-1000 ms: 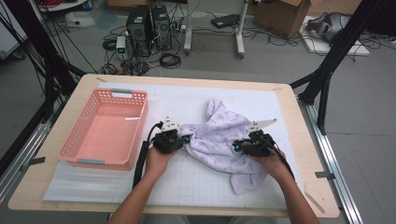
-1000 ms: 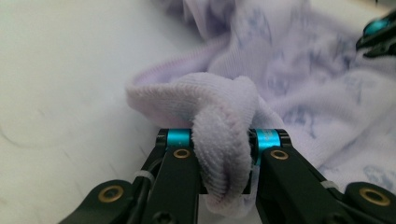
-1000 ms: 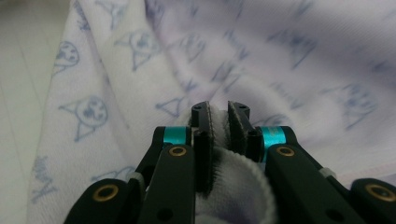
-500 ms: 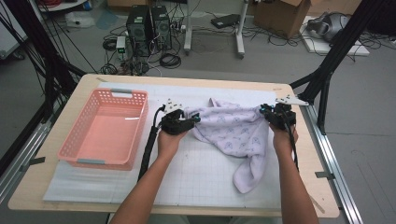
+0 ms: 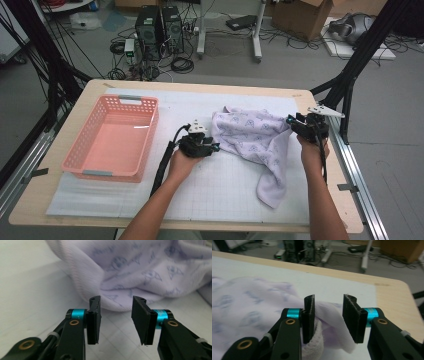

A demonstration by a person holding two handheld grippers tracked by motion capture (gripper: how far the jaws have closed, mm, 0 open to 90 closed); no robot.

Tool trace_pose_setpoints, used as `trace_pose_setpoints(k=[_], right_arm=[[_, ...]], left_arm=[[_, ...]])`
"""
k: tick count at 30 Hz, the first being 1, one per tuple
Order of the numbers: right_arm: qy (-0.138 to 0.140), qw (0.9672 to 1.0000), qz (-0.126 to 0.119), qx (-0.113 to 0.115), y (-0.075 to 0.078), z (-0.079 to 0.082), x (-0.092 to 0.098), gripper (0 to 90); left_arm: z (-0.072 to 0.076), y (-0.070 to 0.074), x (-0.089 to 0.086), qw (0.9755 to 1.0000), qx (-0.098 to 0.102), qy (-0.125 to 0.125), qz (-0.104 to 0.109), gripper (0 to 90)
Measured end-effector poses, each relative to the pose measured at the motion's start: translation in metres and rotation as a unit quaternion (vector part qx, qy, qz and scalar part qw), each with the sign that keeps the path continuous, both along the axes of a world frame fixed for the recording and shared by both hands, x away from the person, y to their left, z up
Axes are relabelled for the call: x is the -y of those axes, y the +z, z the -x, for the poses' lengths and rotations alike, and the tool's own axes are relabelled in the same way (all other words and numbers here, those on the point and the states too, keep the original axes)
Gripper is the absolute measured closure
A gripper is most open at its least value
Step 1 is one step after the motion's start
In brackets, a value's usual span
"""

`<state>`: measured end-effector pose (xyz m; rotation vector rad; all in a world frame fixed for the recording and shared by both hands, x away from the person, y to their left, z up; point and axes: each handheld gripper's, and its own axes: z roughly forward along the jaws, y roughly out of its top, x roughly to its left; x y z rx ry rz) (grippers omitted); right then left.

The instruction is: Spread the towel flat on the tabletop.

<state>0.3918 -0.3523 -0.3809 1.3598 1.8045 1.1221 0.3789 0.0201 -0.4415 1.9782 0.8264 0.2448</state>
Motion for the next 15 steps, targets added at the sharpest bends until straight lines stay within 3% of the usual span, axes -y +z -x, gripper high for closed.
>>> trace_pose_setpoints(k=[4, 6, 8, 12, 15], right_arm=[[0.054, 0.9985, -0.002, -0.007, 0.002, 0.024, -0.008, 57.1], [0.071, 0.9973, 0.015, -0.006, 0.002, 0.035, -0.012, 56.1], [0.094, 0.9954, 0.013, -0.014, -0.001, 0.047, -0.016, 55.1], [0.110, 0.9938, 0.009, -0.013, -0.006, 0.062, -0.019, 54.2], [0.123, 0.9924, 0.000, -0.014, -0.009, 0.070, -0.023, 53.8]], left_arm=[[0.003, -0.005, 0.019, 0.9998, 0.016, 0.000, -0.012, 55.8], [0.003, -0.007, 0.027, 0.9997, 0.016, -0.002, -0.020, 52.8], [0.003, -0.008, 0.037, 0.9991, 0.019, -0.008, -0.038, 51.2], [0.007, -0.009, 0.055, 0.9953, 0.047, -0.020, -0.082, 50.4], [0.010, -0.009, 0.060, 0.9918, 0.067, -0.014, -0.108, 59.3]])
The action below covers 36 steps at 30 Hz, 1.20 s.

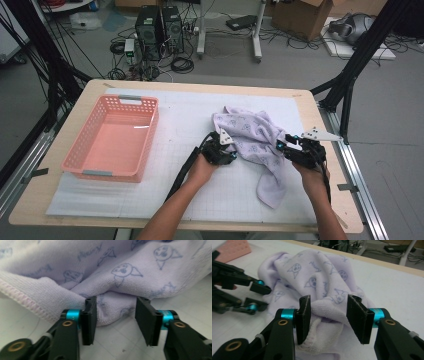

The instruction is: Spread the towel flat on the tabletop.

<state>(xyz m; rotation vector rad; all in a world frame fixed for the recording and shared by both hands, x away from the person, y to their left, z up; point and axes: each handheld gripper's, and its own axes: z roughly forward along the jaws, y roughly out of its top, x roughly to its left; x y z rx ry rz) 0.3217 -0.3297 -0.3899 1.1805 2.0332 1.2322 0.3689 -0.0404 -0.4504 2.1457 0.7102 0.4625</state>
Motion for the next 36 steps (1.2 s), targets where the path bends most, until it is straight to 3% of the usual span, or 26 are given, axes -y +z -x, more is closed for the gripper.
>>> trace_pose_setpoints(k=[2, 3, 6, 9, 12, 13, 15, 18, 23, 25, 27, 30, 32, 36], right_arm=[[0.011, 0.9999, 0.001, -0.010, -0.001, 0.002, -0.004, 52.9], [0.013, 0.9998, 0.007, -0.011, -0.002, 0.002, -0.005, 52.5], [0.011, 0.9998, 0.006, -0.015, -0.001, 0.001, -0.004, 51.4], [0.001, 0.9999, 0.002, -0.013, 0.002, 0.002, 0.001, 50.9], [0.002, 1.0000, -0.004, -0.009, 0.005, 0.005, 0.003, 50.7], [0.008, 0.9999, -0.007, -0.006, 0.006, 0.006, 0.003, 50.7], [0.020, 0.9997, -0.015, -0.007, 0.008, 0.011, -0.001, 50.2], [0.060, 0.9980, -0.016, -0.014, 0.010, 0.017, -0.012, 49.6], [0.120, 0.9924, 0.013, -0.024, 0.003, 0.027, -0.038, 49.1], [0.147, 0.9885, 0.016, -0.031, -0.005, 0.027, -0.048, 47.7], [0.170, 0.9845, 0.009, -0.042, -0.012, 0.027, -0.059, 46.9], [0.194, 0.9793, 0.021, -0.056, -0.022, 0.024, -0.077, 44.8], [0.204, 0.9762, 0.039, -0.064, -0.032, 0.020, -0.092, 43.0], [0.203, 0.9732, 0.078, -0.075, -0.044, 0.009, -0.107, 43.0]], left_arm=[[-0.001, 0.002, -0.005, 1.0000, -0.003, 0.003, -0.006, 81.3], [-0.002, 0.004, -0.010, 0.9998, -0.019, 0.003, 0.004, 84.1], [0.003, 0.008, -0.025, 0.9987, -0.049, -0.004, 0.014, 85.6], [0.018, 0.011, -0.047, 0.9976, -0.051, -0.008, 0.046, 85.9], [0.035, 0.014, -0.069, 0.9968, -0.055, -0.016, 0.057, 85.9], [0.041, 0.015, -0.076, 0.9969, -0.046, -0.018, 0.061, 85.9], [0.052, 0.019, -0.091, 0.9953, -0.049, -0.022, 0.081, 85.9], [0.066, 0.021, -0.115, 0.9939, -0.048, -0.012, 0.098, 85.9], [0.082, 0.024, -0.145, 0.9912, -0.039, 0.005, 0.127, 85.9], [0.085, 0.026, -0.150, 0.9899, -0.034, 0.008, 0.138, 85.9], [0.086, 0.026, -0.151, 0.9895, -0.031, 0.008, 0.141, 85.9], [0.084, 0.025, -0.147, 0.9881, -0.029, 0.010, 0.151, 85.8], [0.081, 0.025, -0.144, 0.9876, -0.027, 0.012, 0.154, 85.8], [0.073, 0.027, -0.139, 0.9864, -0.025, 0.018, 0.162, 85.9]])
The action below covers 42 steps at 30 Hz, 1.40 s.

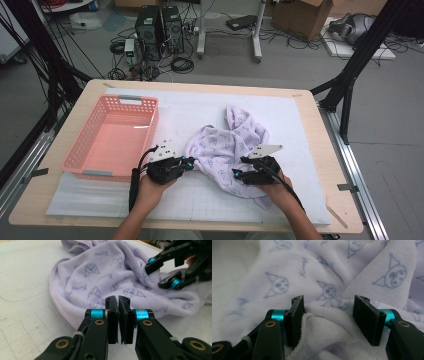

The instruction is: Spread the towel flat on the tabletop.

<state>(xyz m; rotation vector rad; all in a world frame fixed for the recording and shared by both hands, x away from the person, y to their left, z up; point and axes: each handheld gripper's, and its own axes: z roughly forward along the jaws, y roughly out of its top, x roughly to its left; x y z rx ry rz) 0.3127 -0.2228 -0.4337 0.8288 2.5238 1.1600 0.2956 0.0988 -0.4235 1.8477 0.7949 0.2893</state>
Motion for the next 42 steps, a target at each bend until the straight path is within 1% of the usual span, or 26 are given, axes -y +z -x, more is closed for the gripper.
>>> trace_pose_setpoints(k=[1, 3, 4, 5, 6, 8, 9, 11, 12, 14, 16, 18, 19, 20, 21, 23, 24, 27, 28, 29, 31, 32, 34, 38, 40, 42], right_arm=[[0.000, 1.0000, 0.004, -0.004, -0.001, -0.004, -0.001, 50.0], [0.000, 0.9998, 0.018, -0.002, 0.001, -0.007, 0.001, 71.0], [0.003, 0.9999, 0.016, -0.006, 0.002, -0.010, 0.004, 75.3], [-0.001, 0.9999, 0.013, -0.009, 0.004, -0.012, 0.007, 76.8], [-0.014, 0.9998, 0.016, 0.000, 0.006, -0.015, 0.012, 77.2], [-0.063, 0.9980, -0.001, 0.007, 0.009, -0.027, 0.029, 77.1], [-0.089, 0.9959, -0.014, 0.009, 0.010, -0.033, 0.039, 77.1], [-0.133, 0.9907, -0.022, 0.013, 0.011, -0.043, 0.055, 77.1], [-0.162, 0.9862, -0.026, 0.022, 0.012, -0.049, 0.065, 77.2], [-0.195, 0.9799, -0.027, 0.034, 0.014, -0.056, 0.076, 77.8], [-0.225, 0.9728, -0.020, 0.050, 0.016, -0.063, 0.085, 78.6], [-0.260, 0.9634, -0.004, 0.066, 0.019, -0.072, 0.095, 79.0], [-0.279, 0.9578, 0.000, 0.070, 0.020, -0.075, 0.099, 79.1], [-0.295, 0.9524, 0.004, 0.075, 0.021, -0.077, 0.103, 79.2], [-0.322, 0.9425, 0.012, 0.087, 0.023, -0.079, 0.108, 79.1], [-0.354, 0.9305, 0.012, 0.092, 0.024, -0.082, 0.116, 78.7], [-0.362, 0.9287, -0.001, 0.080, 0.023, -0.083, 0.121, 77.5], [-0.347, 0.9354, -0.015, 0.068, 0.023, -0.078, 0.122, 68.0], [-0.340, 0.9374, -0.018, 0.071, 0.024, -0.076, 0.121, 63.3], [-0.338, 0.9380, -0.017, 0.075, 0.026, -0.072, 0.120, 60.2], [-0.326, 0.9410, -0.029, 0.084, 0.032, -0.061, 0.120, 57.2], [-0.326, 0.9408, -0.031, 0.086, 0.034, -0.056, 0.120, 56.6], [-0.310, 0.9449, -0.041, 0.097, 0.041, -0.043, 0.121, 56.8], [-0.259, 0.9602, -0.042, 0.096, 0.044, -0.015, 0.113, 56.8], [-0.239, 0.9656, -0.038, 0.095, 0.040, -0.003, 0.109, 56.8], [-0.223, 0.9701, -0.036, 0.089, 0.036, 0.007, 0.104, 56.8]], left_arm=[[-0.002, 0.001, 0.001, 1.0000, 0.000, 0.000, -0.001, 85.9], [-0.008, 0.002, 0.003, 0.9999, 0.003, 0.009, 0.004, 85.9], [-0.010, 0.003, 0.003, 0.9999, 0.003, 0.012, 0.003, 86.0], [-0.013, 0.004, 0.004, 0.9998, 0.003, 0.018, 0.004, 86.0], [-0.018, 0.005, 0.005, 0.9997, 0.005, 0.024, 0.001, 86.0], [-0.025, 0.006, 0.008, 0.9994, 0.004, 0.033, -0.001, 86.0], [-0.030, 0.006, 0.010, 0.9993, 0.003, 0.038, -0.002, 86.0], [-0.040, 0.005, 0.013, 0.9989, -0.002, 0.046, -0.006, 86.0], [-0.044, 0.005, 0.015, 0.9986, -0.002, 0.051, -0.011, 86.0], [-0.052, 0.004, 0.019, 0.9983, -0.005, 0.057, -0.013, 85.9], [-0.060, 0.001, 0.024, 0.9975, -0.008, 0.067, -0.017, 85.9], [-0.064, -0.001, 0.029, 0.9965, -0.005, 0.080, -0.022, 84.7], [-0.064, -0.002, 0.030, 0.9962, -0.004, 0.084, -0.023, 84.1], [-0.065, -0.003, 0.031, 0.9955, -0.005, 0.092, -0.020, 79.2], [-0.065, -0.004, 0.032, 0.9952, -0.011, 0.097, -0.014, 67.5], [-0.063, -0.004, 0.033, 0.9965, -0.017, 0.081, -0.011, 60.4], [-0.061, -0.004, 0.033, 0.9971, -0.015, 0.073, -0.013, 58.2], [-0.055, -0.006, 0.033, 0.9984, -0.013, 0.054, -0.009, 57.8], [-0.053, -0.008, 0.033, 0.9988, -0.016, 0.044, -0.017, 59.0], [-0.053, -0.010, 0.034, 0.9987, -0.027, 0.032, -0.030, 60.2], [-0.052, -0.013, 0.036, 0.9974, -0.044, 0.008, -0.056, 64.9], [-0.051, -0.014, 0.039, 0.9969, -0.047, 0.001, -0.063, 67.1], [-0.050, -0.015, 0.045, 0.9969, -0.045, -0.013, -0.064, 70.0], [-0.052, -0.023, 0.064, 0.9957, -0.043, -0.026, -0.078, 71.4], [-0.053, -0.027, 0.073, 0.9952, -0.052, -0.031, -0.076, 67.5], [-0.053, -0.028, 0.081, 0.9943, -0.051, -0.032, -0.088, 62.7]])
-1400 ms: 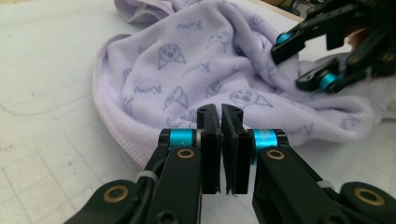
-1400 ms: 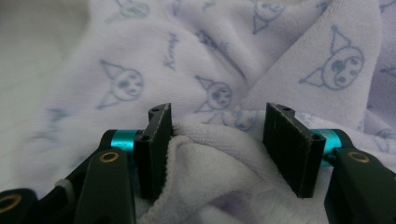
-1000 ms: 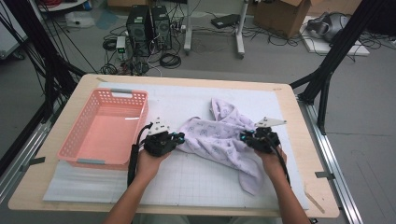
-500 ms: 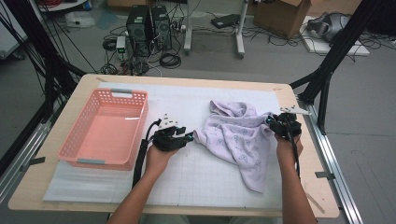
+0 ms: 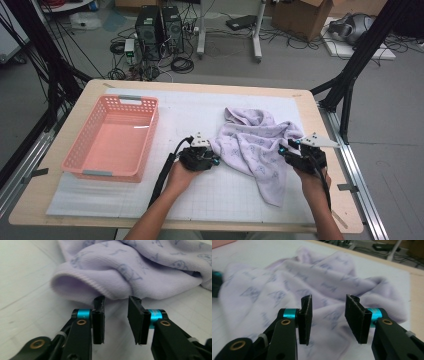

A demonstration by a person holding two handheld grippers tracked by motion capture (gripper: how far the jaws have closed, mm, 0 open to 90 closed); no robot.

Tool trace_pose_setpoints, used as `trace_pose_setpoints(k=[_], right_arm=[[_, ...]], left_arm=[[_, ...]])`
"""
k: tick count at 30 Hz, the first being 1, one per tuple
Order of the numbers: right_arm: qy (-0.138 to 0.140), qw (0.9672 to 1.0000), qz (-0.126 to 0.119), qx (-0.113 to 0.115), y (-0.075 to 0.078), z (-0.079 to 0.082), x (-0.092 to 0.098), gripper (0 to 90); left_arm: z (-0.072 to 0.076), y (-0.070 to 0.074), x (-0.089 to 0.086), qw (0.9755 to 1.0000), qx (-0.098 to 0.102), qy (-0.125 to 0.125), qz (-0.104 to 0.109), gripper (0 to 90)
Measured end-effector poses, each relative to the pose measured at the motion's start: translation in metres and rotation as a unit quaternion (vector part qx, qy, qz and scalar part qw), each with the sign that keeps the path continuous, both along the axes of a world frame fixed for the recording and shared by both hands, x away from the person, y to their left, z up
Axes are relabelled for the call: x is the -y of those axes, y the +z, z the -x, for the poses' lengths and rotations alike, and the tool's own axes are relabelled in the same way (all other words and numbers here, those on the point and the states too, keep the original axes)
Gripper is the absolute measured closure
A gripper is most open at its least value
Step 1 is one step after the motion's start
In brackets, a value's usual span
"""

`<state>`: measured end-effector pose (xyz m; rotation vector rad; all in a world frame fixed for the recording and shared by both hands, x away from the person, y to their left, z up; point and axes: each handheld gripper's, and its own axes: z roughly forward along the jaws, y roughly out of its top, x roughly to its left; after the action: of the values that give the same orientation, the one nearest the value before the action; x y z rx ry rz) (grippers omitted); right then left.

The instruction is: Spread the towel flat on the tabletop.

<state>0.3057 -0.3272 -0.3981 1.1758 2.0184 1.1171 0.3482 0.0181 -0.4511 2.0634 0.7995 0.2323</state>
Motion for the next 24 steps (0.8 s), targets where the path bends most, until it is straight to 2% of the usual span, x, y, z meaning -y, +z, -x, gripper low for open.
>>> trace_pose_setpoints(k=[2, 5, 7, 8, 9, 10, 11, 13, 15, 18, 20, 22, 24], right_arm=[[0.015, 0.9999, 0.000, -0.005, -0.005, 0.007, -0.005, 56.7], [0.043, 0.9989, 0.002, -0.021, -0.016, 0.016, -0.013, 54.7], [0.061, 0.9975, 0.004, -0.035, -0.023, 0.017, -0.017, 50.7], [0.080, 0.9957, 0.003, -0.046, -0.028, 0.016, -0.021, 48.4], [0.087, 0.9948, 0.009, -0.052, -0.031, 0.016, -0.025, 47.5], [0.098, 0.9936, 0.019, -0.053, -0.034, 0.016, -0.028, 47.6], [0.111, 0.9919, 0.019, -0.059, -0.037, 0.016, -0.032, 47.4], [0.120, 0.9903, 0.027, -0.066, -0.041, 0.016, -0.038, 50.0], [0.127, 0.9882, 0.046, -0.072, -0.044, 0.016, -0.043, 58.4], [0.137, 0.9867, 0.049, -0.073, -0.042, 0.018, -0.045, 72.6], [0.140, 0.9866, 0.043, -0.073, -0.041, 0.019, -0.045, 79.2], [0.143, 0.9867, 0.026, -0.073, -0.039, 0.019, -0.042, 80.8], [0.145, 0.9868, 0.010, -0.072, -0.036, 0.020, -0.041, 80.9]], left_arm=[[0.001, 0.001, 0.007, 1.0000, 0.003, 0.000, 0.008, 58.3], [0.002, 0.002, 0.022, 0.9999, 0.005, -0.010, 0.012, 58.1], [0.004, 0.001, 0.031, 0.9995, 0.005, -0.032, 0.002, 65.7], [0.005, 0.001, 0.035, 0.9991, 0.010, -0.040, -0.007, 73.7], [0.007, 0.001, 0.037, 0.9986, 0.017, -0.045, -0.020, 80.8], [0.007, 0.002, 0.037, 0.9987, 0.013, -0.045, -0.019, 84.6], [0.007, 0.002, 0.034, 0.9988, 0.006, -0.045, -0.017, 87.0], [0.008, 0.005, 0.025, 0.9992, -0.002, -0.039, -0.001, 87.2], [0.011, 0.010, 0.012, 0.9993, -0.008, -0.037, 0.007, 87.4], [0.021, 0.014, -0.010, 0.9991, -0.008, -0.033, 0.027, 87.4], [0.030, 0.017, -0.028, 0.9988, -0.007, -0.026, 0.040, 87.5], [0.038, 0.018, -0.044, 0.9981, -0.006, -0.019, 0.058, 87.6], [0.046, 0.019, -0.057, 0.9977, -0.007, -0.016, 0.065, 87.8]])
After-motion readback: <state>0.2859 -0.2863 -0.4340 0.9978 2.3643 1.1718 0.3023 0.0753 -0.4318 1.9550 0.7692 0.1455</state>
